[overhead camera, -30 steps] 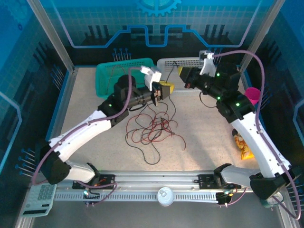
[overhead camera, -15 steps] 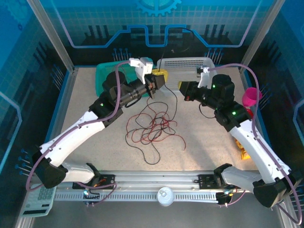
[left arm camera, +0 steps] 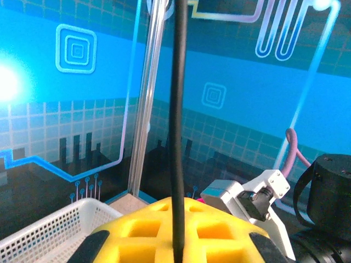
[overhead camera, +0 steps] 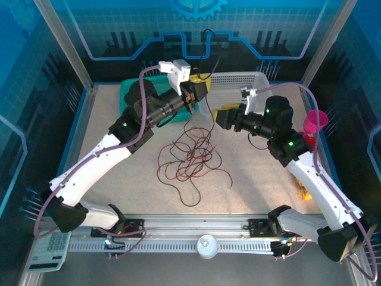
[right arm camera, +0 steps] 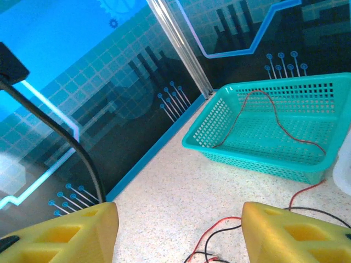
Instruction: Untangle the cables
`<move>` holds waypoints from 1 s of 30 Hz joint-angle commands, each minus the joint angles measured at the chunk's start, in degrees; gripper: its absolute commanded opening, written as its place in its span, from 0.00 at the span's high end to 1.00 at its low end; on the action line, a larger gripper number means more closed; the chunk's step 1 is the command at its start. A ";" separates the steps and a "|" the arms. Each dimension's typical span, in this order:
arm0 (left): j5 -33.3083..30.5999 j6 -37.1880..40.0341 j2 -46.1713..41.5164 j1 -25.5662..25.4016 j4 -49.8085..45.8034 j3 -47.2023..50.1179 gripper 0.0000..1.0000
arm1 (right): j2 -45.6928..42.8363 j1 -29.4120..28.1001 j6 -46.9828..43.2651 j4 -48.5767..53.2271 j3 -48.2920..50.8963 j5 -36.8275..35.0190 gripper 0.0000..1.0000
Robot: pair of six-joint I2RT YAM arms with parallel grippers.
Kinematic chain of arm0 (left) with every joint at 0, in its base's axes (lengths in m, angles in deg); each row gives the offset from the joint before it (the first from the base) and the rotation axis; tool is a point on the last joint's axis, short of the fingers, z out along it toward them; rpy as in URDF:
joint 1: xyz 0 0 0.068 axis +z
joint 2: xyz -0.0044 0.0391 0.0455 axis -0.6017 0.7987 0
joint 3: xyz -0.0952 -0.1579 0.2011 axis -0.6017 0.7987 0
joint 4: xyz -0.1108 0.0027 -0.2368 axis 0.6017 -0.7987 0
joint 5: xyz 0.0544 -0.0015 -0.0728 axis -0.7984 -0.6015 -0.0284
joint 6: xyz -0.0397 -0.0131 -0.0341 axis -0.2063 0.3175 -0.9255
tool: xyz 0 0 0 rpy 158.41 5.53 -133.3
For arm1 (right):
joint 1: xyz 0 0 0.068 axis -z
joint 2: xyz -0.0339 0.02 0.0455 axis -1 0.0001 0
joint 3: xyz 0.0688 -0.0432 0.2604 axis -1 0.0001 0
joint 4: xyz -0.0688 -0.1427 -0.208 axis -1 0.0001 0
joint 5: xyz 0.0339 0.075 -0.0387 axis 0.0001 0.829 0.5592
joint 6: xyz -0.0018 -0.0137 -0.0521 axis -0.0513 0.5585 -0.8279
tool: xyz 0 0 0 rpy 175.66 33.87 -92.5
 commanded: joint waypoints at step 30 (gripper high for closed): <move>-7.26 -8.04 -0.97 0.25 -0.26 11.08 0.41 | 9.43 0.91 9.52 0.37 -12.71 -15.72 1.00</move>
